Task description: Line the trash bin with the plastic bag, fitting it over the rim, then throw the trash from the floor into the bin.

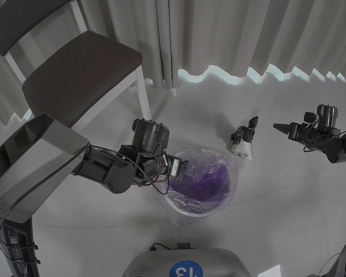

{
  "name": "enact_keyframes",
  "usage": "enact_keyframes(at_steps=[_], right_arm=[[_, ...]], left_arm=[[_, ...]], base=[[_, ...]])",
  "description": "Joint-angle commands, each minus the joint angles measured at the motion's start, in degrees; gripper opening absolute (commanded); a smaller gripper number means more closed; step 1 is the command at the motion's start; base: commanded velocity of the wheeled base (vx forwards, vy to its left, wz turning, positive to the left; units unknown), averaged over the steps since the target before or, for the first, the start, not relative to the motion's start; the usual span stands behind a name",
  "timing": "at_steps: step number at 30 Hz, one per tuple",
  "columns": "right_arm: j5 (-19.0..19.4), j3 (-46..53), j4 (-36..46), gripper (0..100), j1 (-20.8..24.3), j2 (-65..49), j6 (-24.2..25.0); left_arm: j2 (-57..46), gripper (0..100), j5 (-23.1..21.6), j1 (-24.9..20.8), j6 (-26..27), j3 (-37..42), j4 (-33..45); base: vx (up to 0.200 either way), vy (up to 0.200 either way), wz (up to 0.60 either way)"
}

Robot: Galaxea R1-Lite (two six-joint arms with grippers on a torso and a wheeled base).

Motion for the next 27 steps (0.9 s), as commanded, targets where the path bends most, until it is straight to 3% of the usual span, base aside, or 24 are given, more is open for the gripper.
enact_keyframes(at_steps=[1,12,13,15,16,18,19,22,27], right_arm=[[0.0,1.5,-0.2,100,0.1,-1.5,-1.1],[0.0,3.1,-0.4,100,0.1,-1.7,-1.9],[0.0,4.4,-0.6,100,0.1,-2.8,-1.9],[0.0,4.9,-0.6,100,0.1,-3.3,-1.9],[0.1,7.2,-0.8,100,0.1,-5.0,-1.2],[0.1,7.4,-0.8,100,0.1,-5.5,-1.2],[0.1,7.3,0.0,100,0.1,-8.0,0.2],[-0.2,7.2,1.4,100,0.1,-9.9,0.9],[-2.1,8.0,10.7,100,0.0,-16.4,0.3]], left_arm=[[0.5,100,0.4,1.4,0.0,1.2,-0.2],[-0.9,100,0.4,6.9,-1.1,7.4,-2.3],[-2.1,100,-0.3,7.8,-1.0,11.8,-7.3],[-2.3,100,-0.6,7.9,-0.9,12.8,-8.4],[-2.9,100,-2.9,8.2,-0.5,17.5,-13.7],[-3.0,100,-3.5,8.5,-0.4,18.0,-14.3],[-3.4,100,-6.5,10.0,-0.1,19.0,-15.2],[-2.8,100,-9.3,11.5,-0.7,18.5,-15.1],[0.0,100,-12.2,15.6,-3.6,19.2,-15.7]], base=[[0.0,0.0,0.0],[0.0,0.0,0.0],[0.0,0.0,0.0],[0.0,0.0,0.0],[0.0,0.0,0.0],[0.0,0.0,0.0],[0.0,0.0,0.0],[0.0,0.0,0.0],[0.0,0.0,0.0]])
